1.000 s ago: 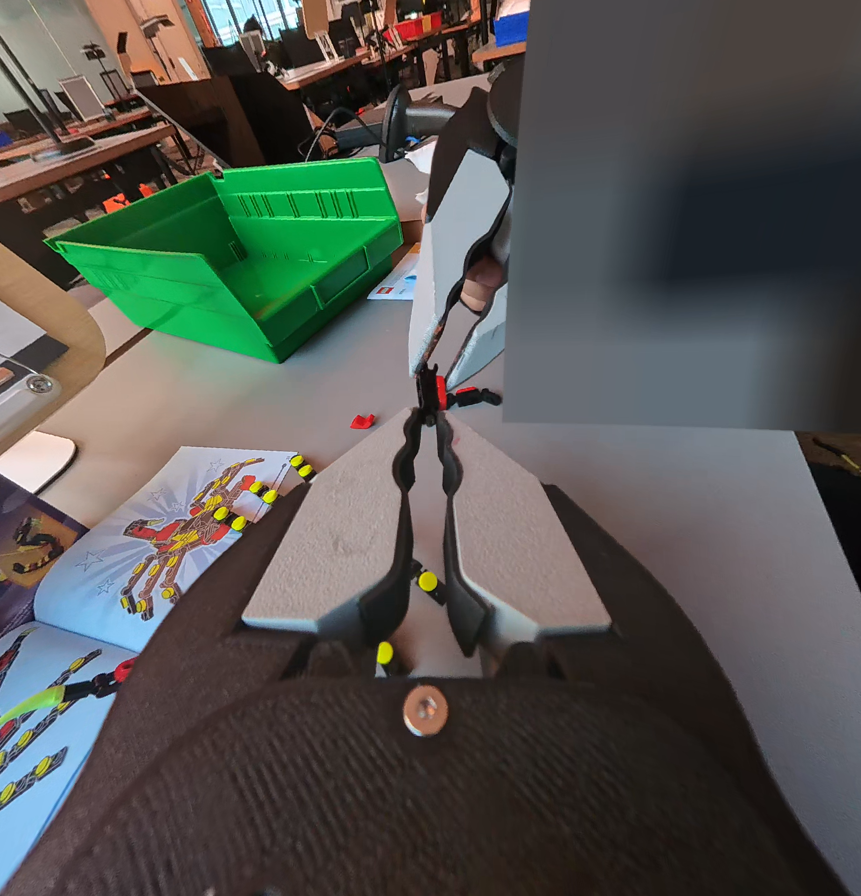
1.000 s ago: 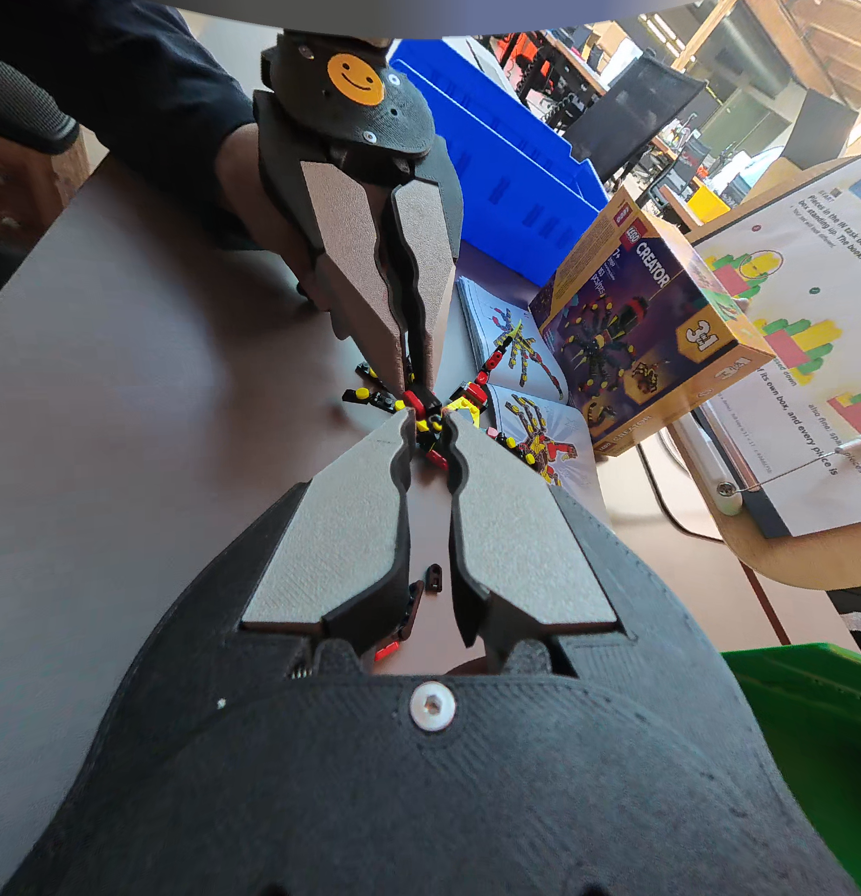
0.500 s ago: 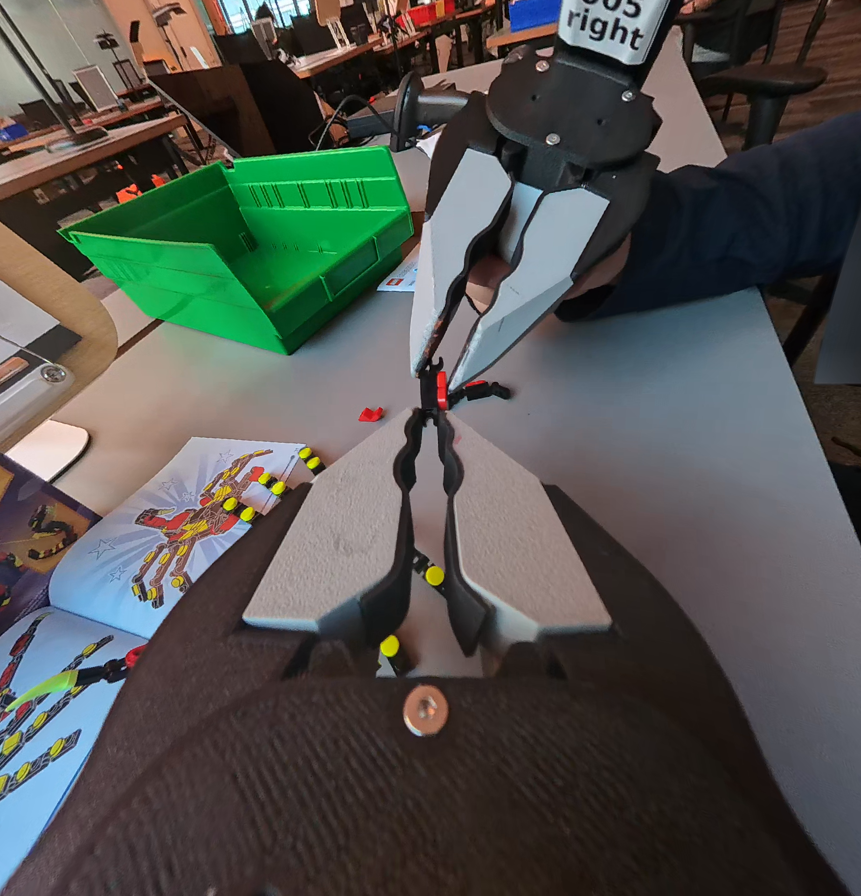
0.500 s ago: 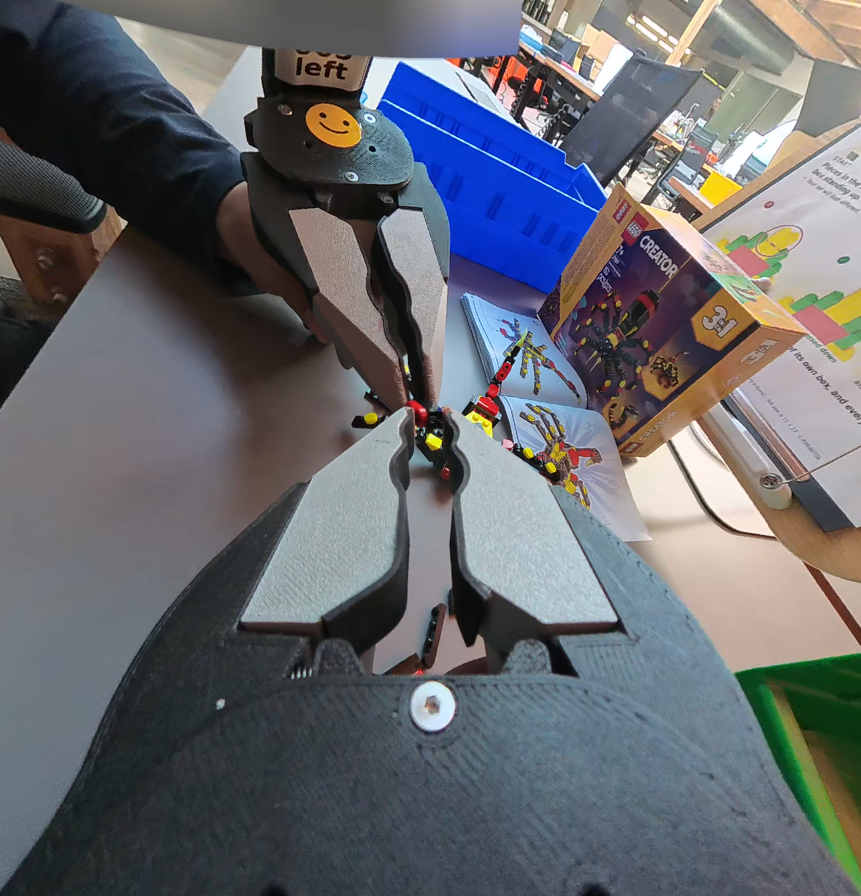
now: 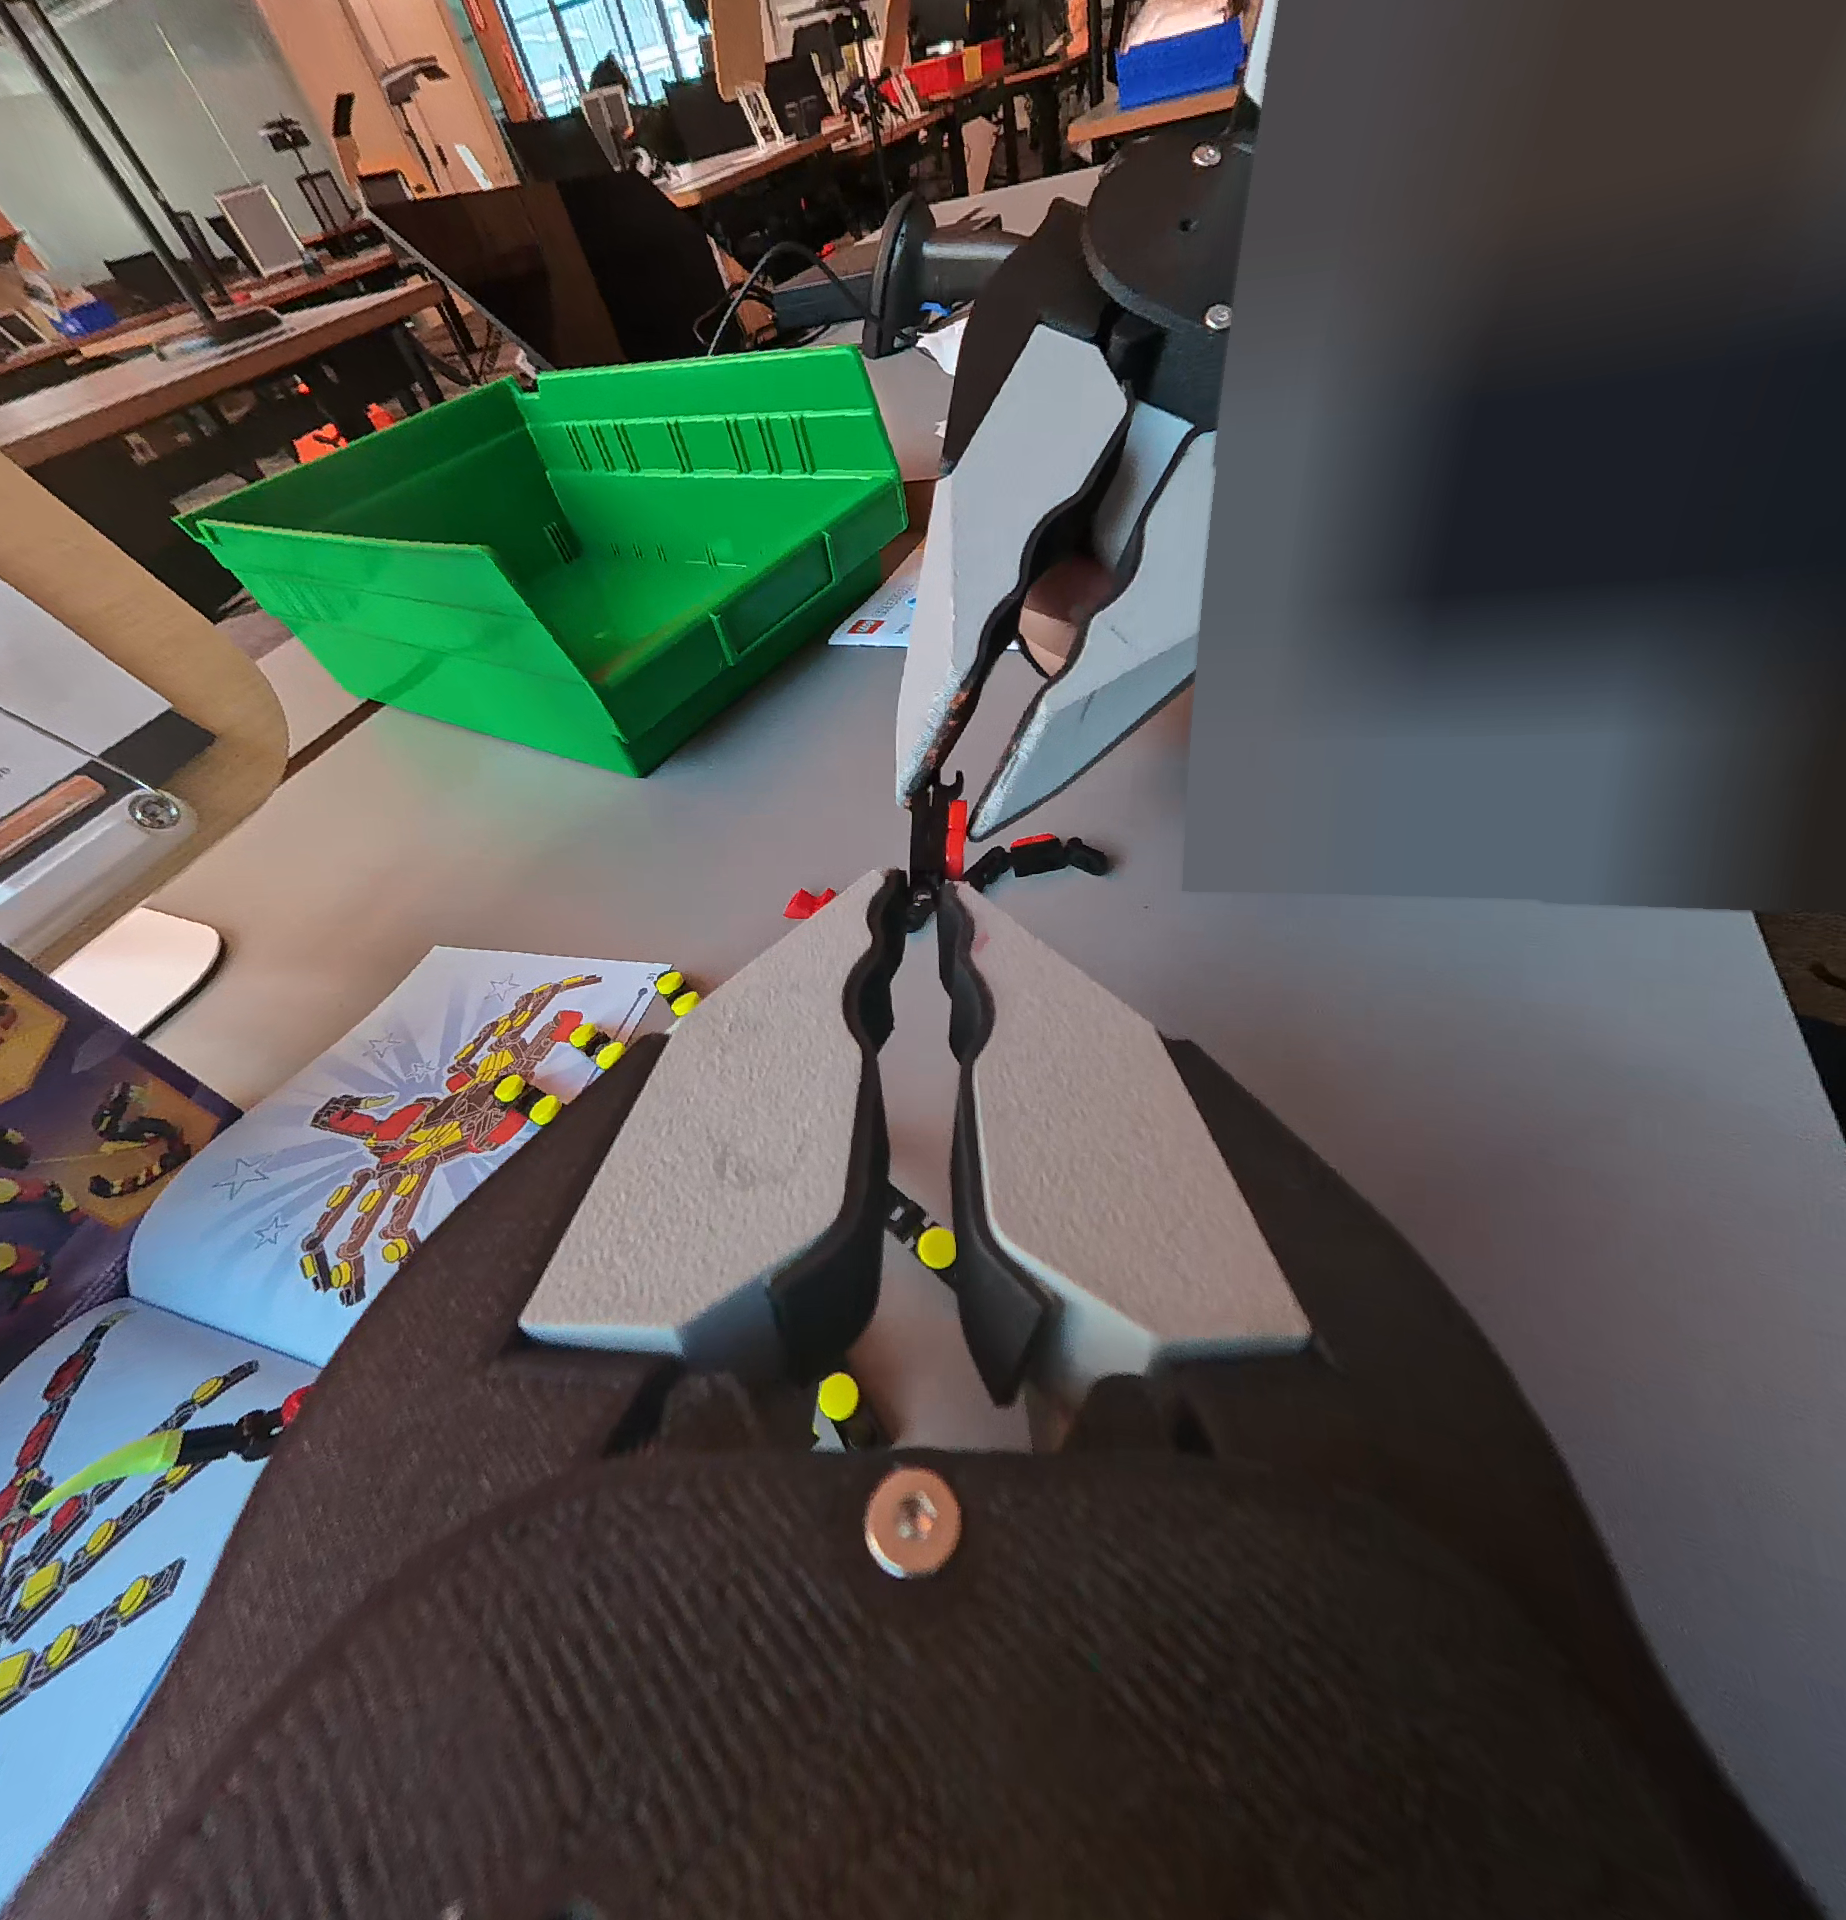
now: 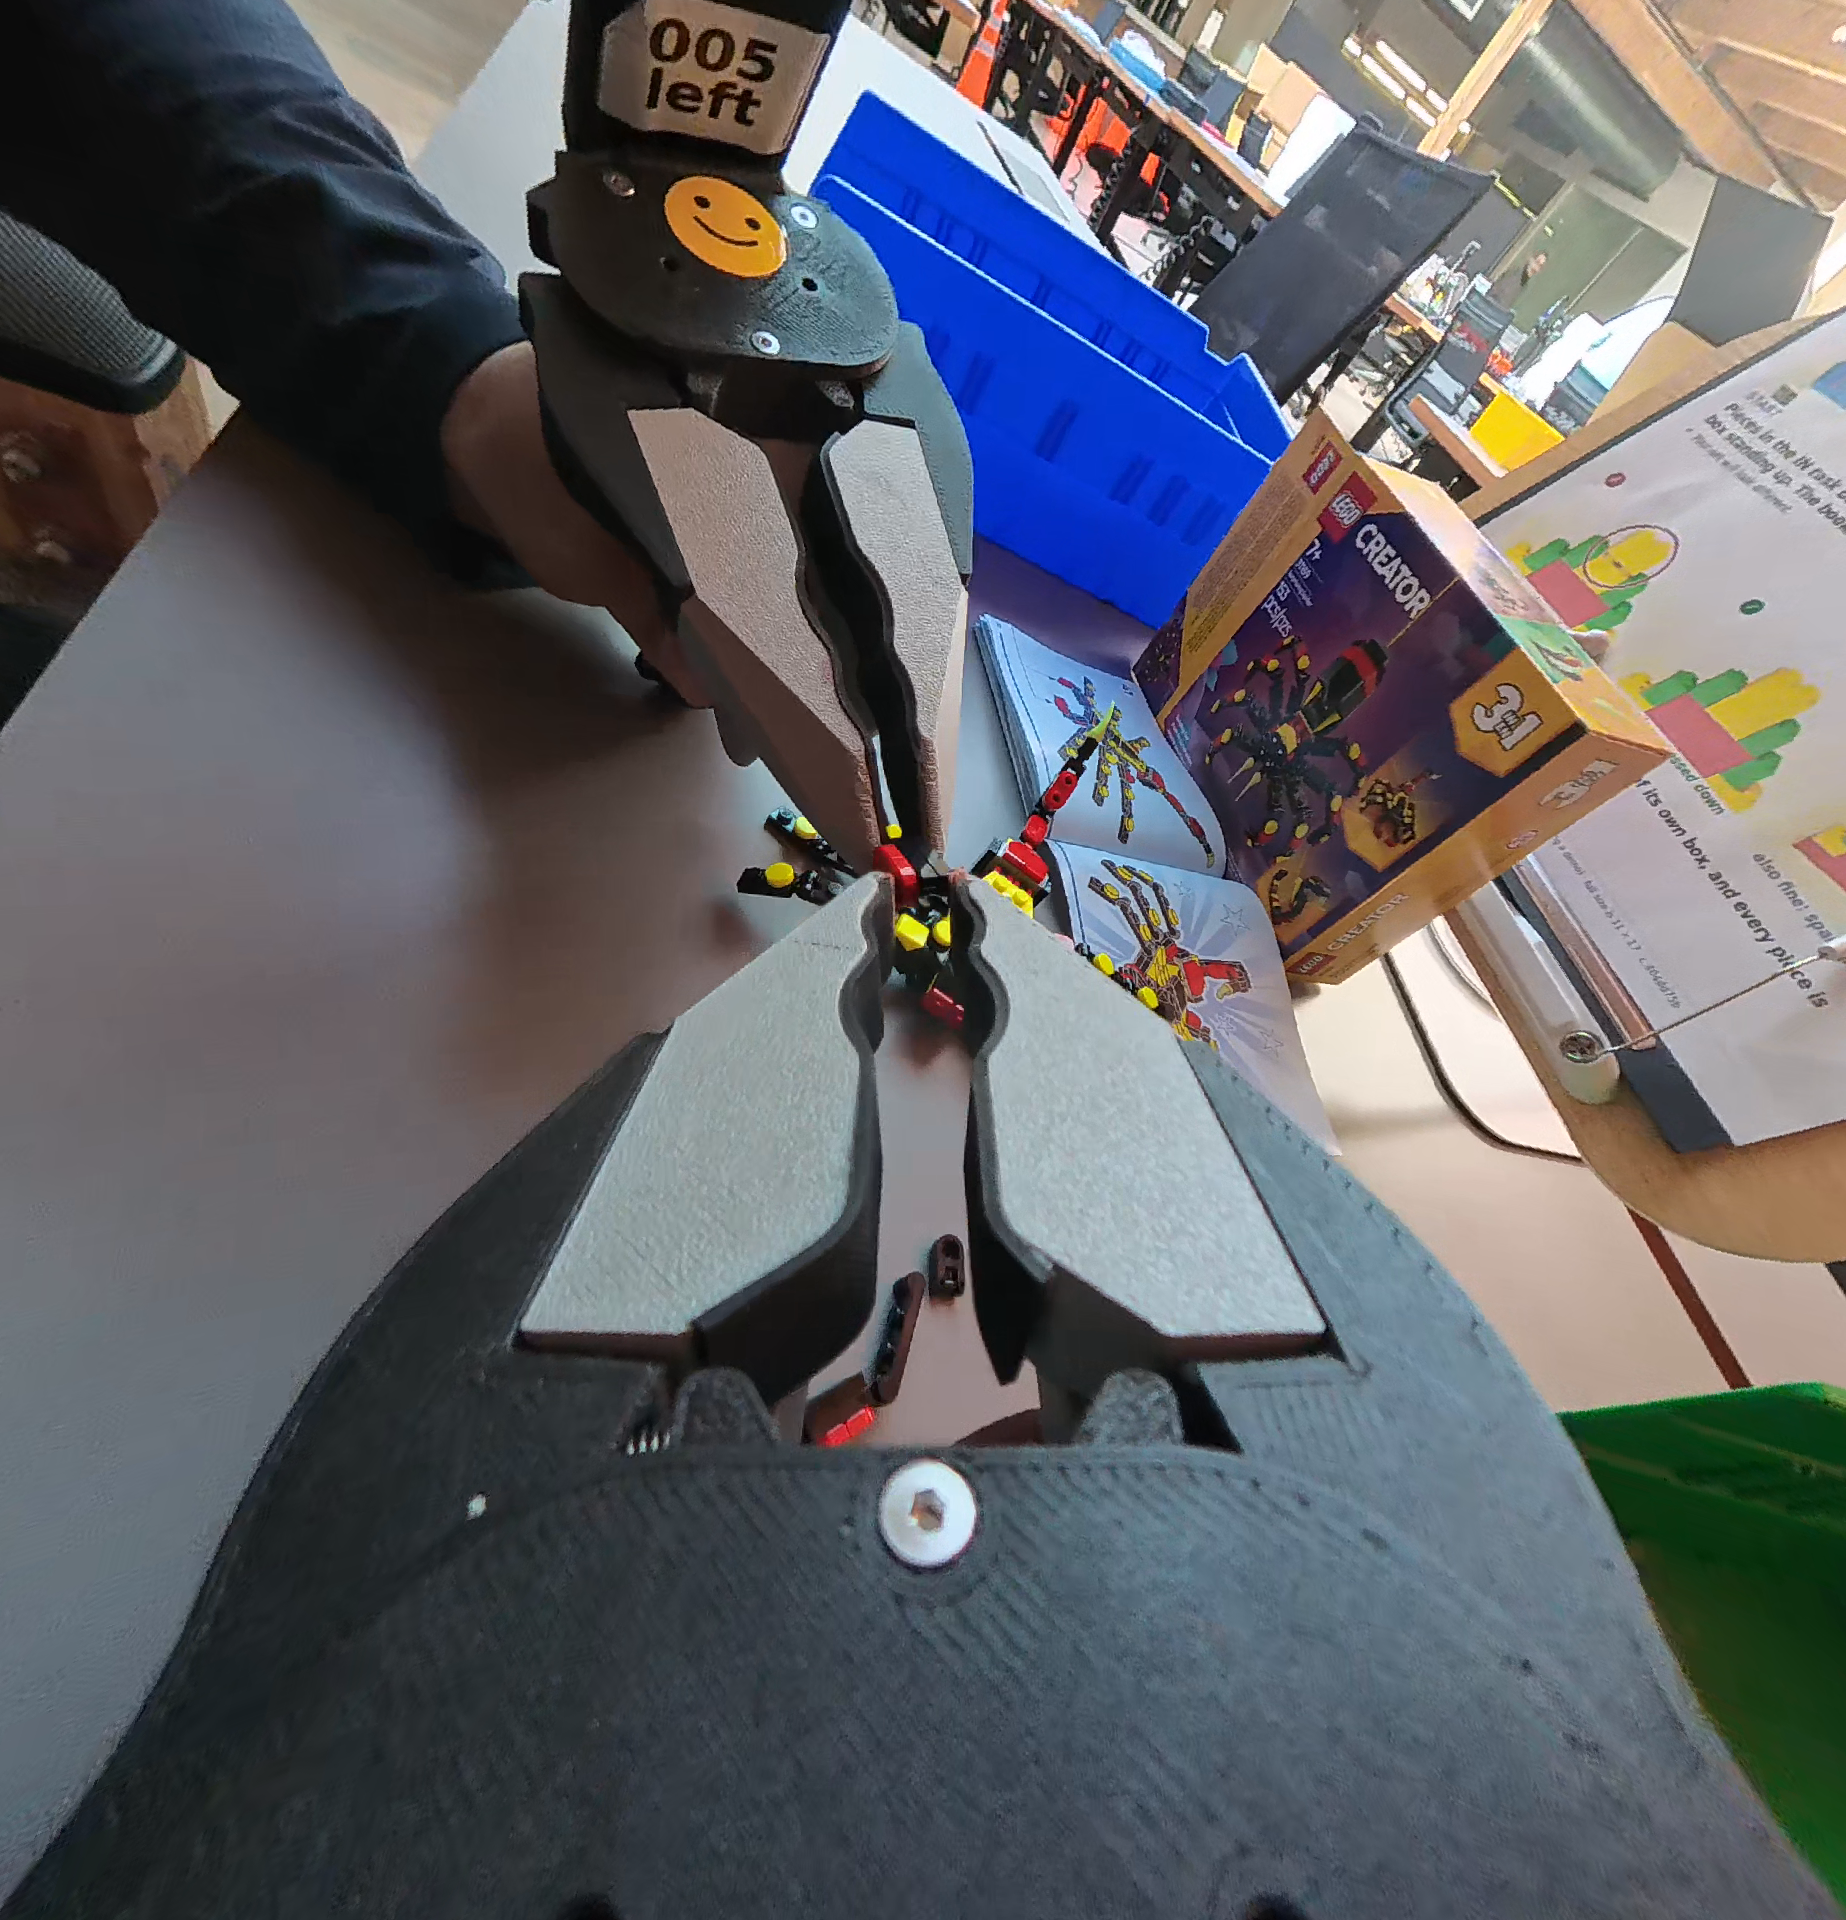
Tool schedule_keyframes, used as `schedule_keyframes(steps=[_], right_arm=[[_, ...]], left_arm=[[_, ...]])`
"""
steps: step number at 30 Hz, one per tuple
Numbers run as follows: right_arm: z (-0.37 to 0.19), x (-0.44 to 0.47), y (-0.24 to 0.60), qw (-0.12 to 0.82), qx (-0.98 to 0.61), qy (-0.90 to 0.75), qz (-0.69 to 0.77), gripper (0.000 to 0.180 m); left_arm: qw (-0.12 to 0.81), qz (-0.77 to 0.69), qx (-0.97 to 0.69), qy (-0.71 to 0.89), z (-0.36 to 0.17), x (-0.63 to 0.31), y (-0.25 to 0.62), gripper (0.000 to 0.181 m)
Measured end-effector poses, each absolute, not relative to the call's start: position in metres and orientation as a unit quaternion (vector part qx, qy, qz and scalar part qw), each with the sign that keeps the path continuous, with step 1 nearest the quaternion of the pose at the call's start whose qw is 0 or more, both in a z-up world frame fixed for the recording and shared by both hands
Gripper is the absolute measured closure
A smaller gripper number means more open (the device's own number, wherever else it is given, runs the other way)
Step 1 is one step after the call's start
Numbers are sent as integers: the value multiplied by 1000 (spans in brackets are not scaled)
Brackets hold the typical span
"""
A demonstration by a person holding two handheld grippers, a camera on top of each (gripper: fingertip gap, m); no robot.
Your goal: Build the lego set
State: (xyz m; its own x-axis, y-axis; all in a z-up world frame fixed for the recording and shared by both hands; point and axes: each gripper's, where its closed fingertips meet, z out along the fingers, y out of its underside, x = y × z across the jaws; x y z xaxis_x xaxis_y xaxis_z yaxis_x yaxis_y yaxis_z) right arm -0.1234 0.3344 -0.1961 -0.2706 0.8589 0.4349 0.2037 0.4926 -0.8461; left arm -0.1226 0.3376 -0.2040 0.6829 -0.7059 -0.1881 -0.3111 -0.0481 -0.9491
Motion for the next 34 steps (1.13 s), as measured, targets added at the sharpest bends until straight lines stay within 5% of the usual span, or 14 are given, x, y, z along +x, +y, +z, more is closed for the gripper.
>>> schedule_keyframes(steps=[34], right_arm=[[-190,-131,340,524,-400,-690,301,174]], left_arm=[[611,-132,-699,347,-196,-132,341,179]])
